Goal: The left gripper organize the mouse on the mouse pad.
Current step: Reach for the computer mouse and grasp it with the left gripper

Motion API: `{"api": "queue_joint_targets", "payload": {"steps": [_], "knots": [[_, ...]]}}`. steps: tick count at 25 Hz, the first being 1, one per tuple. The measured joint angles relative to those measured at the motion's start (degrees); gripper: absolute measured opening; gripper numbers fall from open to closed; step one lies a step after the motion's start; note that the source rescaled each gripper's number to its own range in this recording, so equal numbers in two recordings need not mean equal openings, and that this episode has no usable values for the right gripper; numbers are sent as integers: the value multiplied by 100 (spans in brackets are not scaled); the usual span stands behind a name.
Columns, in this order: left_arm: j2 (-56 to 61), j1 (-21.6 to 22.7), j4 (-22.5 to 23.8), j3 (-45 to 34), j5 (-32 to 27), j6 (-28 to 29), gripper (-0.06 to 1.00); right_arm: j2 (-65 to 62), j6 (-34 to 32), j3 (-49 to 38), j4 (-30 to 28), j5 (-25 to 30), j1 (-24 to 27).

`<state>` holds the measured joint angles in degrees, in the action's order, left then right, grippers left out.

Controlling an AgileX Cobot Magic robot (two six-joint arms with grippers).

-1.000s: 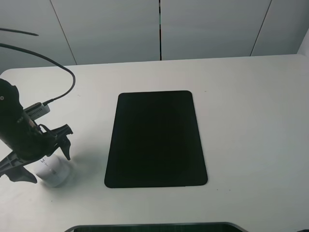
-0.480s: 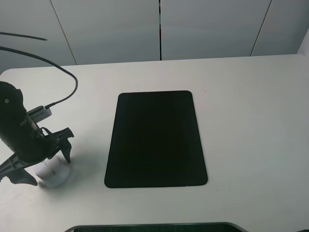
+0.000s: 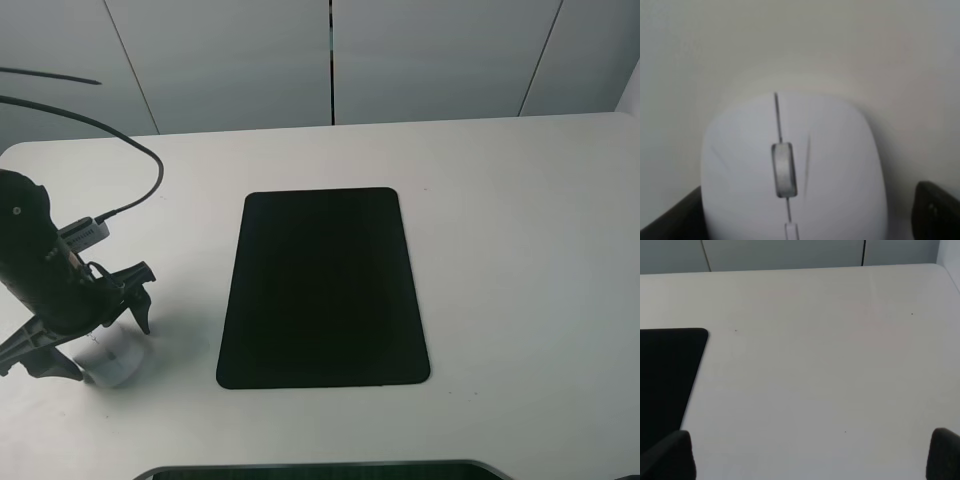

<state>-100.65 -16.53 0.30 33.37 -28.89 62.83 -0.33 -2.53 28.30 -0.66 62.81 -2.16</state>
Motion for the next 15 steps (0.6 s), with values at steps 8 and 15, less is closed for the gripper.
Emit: {"api": "queue_joint_targets", "payload": {"steps": [8, 15], "knots": [[0, 0, 0, 0, 0, 0, 36, 0, 0, 0, 0, 0, 0], [0, 0, -30, 0, 0, 0, 5, 0, 0, 0, 0, 0, 0]]}}
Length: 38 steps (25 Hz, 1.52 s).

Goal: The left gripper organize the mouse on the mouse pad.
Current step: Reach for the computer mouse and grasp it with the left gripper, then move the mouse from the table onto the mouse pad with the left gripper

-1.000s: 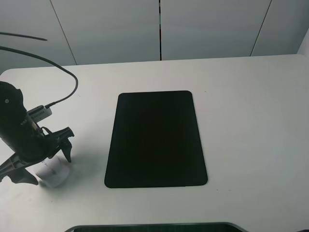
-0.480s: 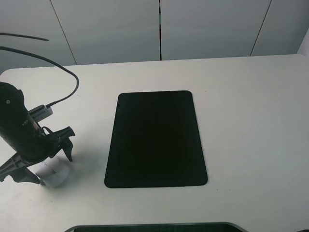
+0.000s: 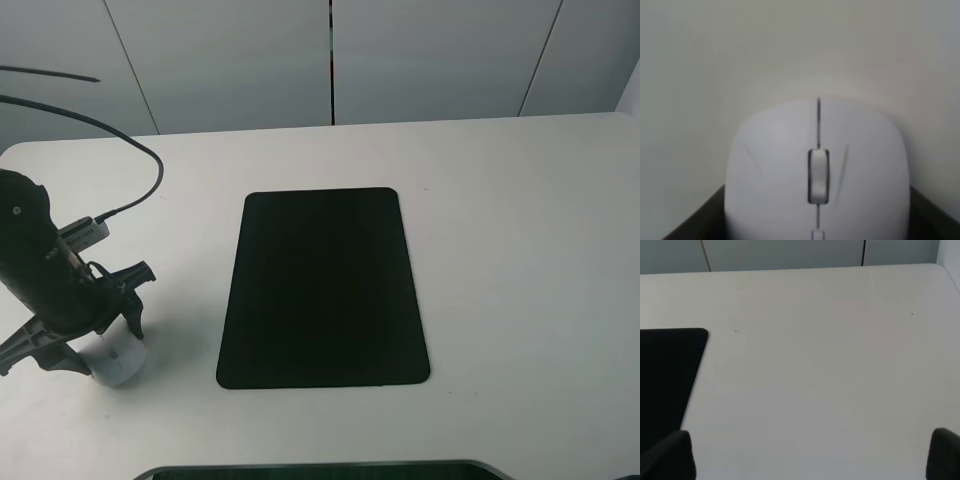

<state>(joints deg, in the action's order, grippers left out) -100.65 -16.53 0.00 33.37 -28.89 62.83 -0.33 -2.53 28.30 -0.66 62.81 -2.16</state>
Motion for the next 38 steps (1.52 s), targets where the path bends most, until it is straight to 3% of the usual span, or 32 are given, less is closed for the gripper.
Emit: {"api": "queue_joint_targets", "payload": {"steps": [14, 26, 33, 38], "knots": [[0, 0, 40, 0, 69, -47, 5, 0, 0, 0, 0, 0, 0], [285, 0, 162, 442, -7, -921, 5, 0, 0, 0, 0, 0, 0], [409, -41, 199, 1204, -831, -1795, 5, 0, 0, 0, 0, 0, 0], [409, -273, 210, 1786, -974, -1967, 5, 0, 0, 0, 0, 0, 0]]}}
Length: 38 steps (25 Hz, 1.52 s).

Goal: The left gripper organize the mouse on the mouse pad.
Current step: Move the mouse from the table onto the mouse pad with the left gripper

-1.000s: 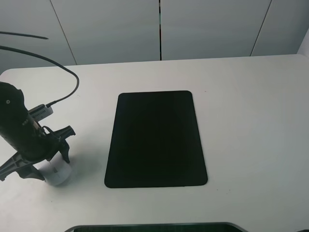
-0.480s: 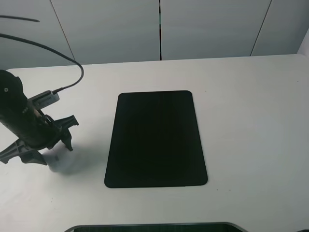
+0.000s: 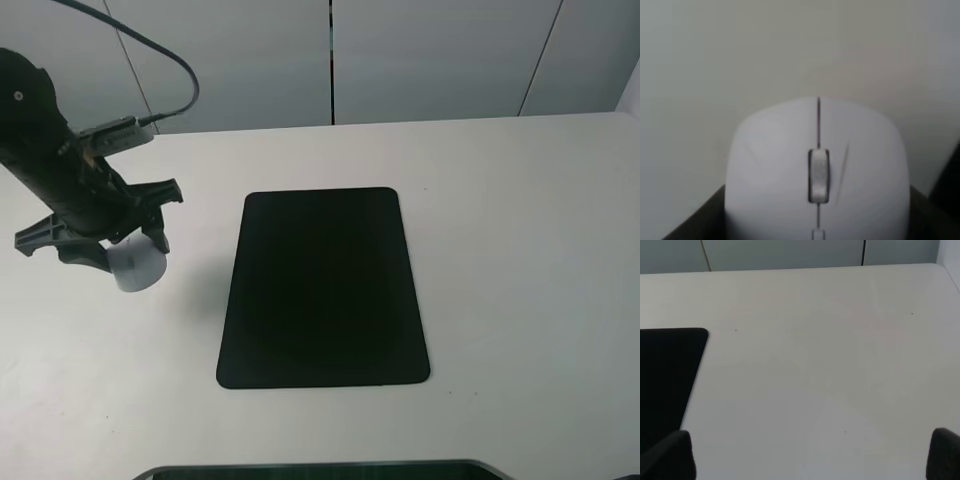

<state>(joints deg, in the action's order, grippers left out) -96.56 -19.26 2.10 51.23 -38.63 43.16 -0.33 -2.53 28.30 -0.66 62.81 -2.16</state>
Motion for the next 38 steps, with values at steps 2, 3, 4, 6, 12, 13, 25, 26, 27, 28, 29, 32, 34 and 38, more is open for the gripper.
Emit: {"api": "queue_joint_targets", "payload": {"steps": [2, 3, 4, 6, 12, 13, 25, 26, 27, 28, 29, 32, 34, 38], "knots": [[-12, -111, 0, 221, -39, -78, 5, 0, 0, 0, 0, 0, 0], [-38, -175, 0, 350, -97, -104, 5, 0, 0, 0, 0, 0, 0], [-89, -244, 0, 494, -157, -145, 5, 0, 0, 0, 0, 0, 0], [-229, -359, -82, 798, -333, -243, 5, 0, 0, 0, 0, 0, 0], [-862, -841, -210, 1852, -708, -303, 5, 0, 0, 0, 0, 0, 0], [-1014, -944, -210, 2054, -791, -293, 5, 0, 0, 0, 0, 0, 0], [-2542, -1659, -389, 4299, -1585, -156, 5, 0, 0, 0, 0, 0, 0], [-2632, -1713, -414, 4430, -1649, -145, 5, 0, 0, 0, 0, 0, 0], [-2736, -1749, -446, 4526, -1719, -145, 5, 0, 0, 0, 0, 0, 0], [-2830, -1791, -462, 4619, -1778, -145, 5, 0, 0, 0, 0, 0, 0], [-2910, -1823, -486, 4688, -1803, -145, 5, 0, 0, 0, 0, 0, 0], [-3093, -1902, -533, 4769, -1852, -82, 5, 0, 0, 0, 0, 0, 0], [-3166, -1961, -557, 4769, -1852, -9, 5, 0, 0, 0, 0, 0, 0], [-3296, -2065, -572, 4791, -1863, 13, 5, 0, 0, 0, 0, 0, 0]]}}
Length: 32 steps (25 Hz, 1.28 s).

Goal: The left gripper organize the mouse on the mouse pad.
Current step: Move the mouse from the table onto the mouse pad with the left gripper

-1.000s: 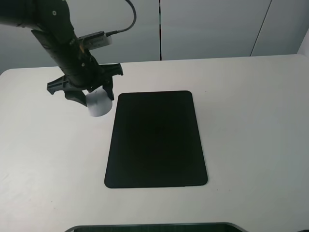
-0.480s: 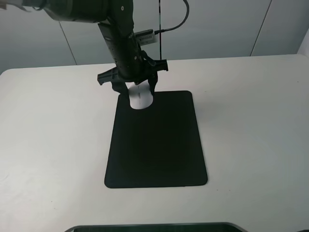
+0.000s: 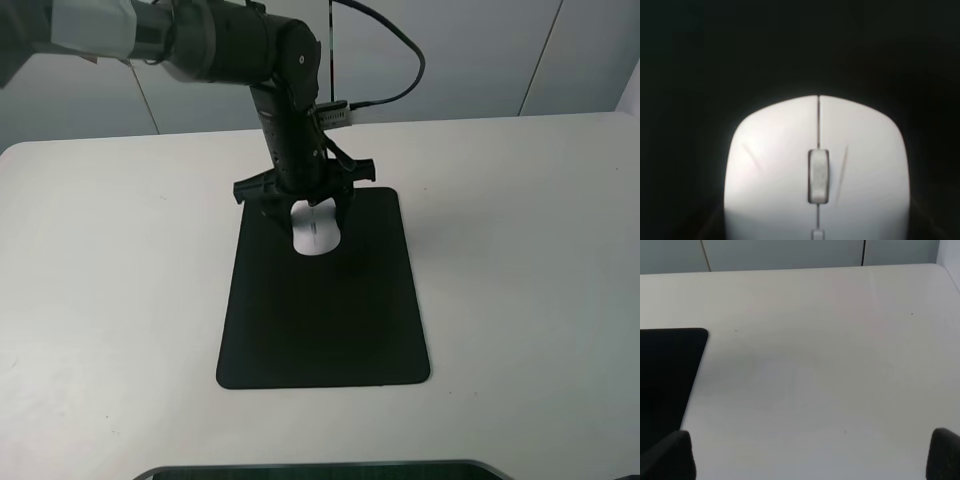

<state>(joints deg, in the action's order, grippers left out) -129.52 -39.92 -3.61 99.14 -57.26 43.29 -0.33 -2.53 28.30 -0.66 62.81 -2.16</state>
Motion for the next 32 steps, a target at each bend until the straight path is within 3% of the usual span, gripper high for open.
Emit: {"api": "queue_joint_targets", "payload": {"steps": [31, 32], "knots": [[-460, -246, -13, 8, 283, 280, 5, 0, 0, 0, 0, 0, 0], [-460, -246, -13, 8, 283, 280, 12, 0, 0, 0, 0, 0, 0]]}}
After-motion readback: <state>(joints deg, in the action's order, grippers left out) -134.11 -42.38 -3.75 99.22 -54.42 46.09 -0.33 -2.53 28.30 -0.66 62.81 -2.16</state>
